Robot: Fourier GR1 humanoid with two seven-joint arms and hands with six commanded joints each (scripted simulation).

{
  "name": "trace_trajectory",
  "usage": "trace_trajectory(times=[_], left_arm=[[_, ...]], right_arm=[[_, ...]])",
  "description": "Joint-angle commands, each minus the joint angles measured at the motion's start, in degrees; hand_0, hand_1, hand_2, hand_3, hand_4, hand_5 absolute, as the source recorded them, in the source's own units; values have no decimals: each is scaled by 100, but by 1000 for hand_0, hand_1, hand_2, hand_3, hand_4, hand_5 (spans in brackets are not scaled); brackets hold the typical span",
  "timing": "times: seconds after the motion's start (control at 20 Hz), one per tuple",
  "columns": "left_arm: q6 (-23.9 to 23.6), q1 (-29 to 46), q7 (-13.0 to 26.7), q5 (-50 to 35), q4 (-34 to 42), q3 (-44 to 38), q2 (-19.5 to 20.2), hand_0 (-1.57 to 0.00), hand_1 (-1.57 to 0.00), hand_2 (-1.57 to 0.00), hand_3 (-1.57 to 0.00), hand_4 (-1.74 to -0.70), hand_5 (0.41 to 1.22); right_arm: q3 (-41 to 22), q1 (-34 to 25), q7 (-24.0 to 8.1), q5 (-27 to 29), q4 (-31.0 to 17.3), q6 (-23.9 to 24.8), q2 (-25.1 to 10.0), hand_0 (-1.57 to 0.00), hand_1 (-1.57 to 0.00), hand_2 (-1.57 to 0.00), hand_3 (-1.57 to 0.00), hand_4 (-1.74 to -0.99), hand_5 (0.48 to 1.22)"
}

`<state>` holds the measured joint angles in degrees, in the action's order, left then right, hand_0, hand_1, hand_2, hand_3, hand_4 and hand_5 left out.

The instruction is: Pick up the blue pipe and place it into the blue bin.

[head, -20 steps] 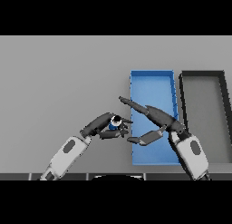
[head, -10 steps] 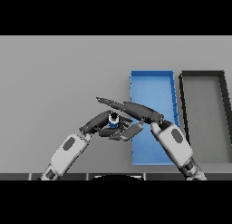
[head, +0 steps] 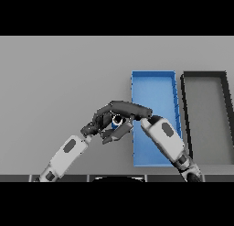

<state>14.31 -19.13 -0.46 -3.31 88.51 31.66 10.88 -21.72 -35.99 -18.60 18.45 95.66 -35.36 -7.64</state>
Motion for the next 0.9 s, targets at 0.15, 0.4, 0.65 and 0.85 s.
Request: trace_trajectory(times=[0.15,0.4,0.65,0.85], left_arm=[[67,186,-380,-550,114,-142,-235,-1294,-1283,-1274,-533,-1698,1206],[63,130,-460,-447,42,-122,-117,-1480,-1454,-1474,-550,-1727,1216],[182,36,-609,-314,18,-10,35,-1407,-1190,-1242,-518,-1544,1219],[549,-1,-466,-238,12,5,139,-626,-513,-524,-212,-1179,1213]], right_arm=[[-53,155,-247,242,36,173,122,-1285,-1290,-1290,-1191,-1475,809],[-69,302,207,-402,187,67,157,-1477,-1479,-1479,-1446,-1465,1086],[95,434,-164,-288,289,-139,460,-1540,-1541,-1541,-1530,-1477,1177],[227,509,-252,-446,359,-297,634,-1558,-1559,-1559,-1554,-1481,1203]])
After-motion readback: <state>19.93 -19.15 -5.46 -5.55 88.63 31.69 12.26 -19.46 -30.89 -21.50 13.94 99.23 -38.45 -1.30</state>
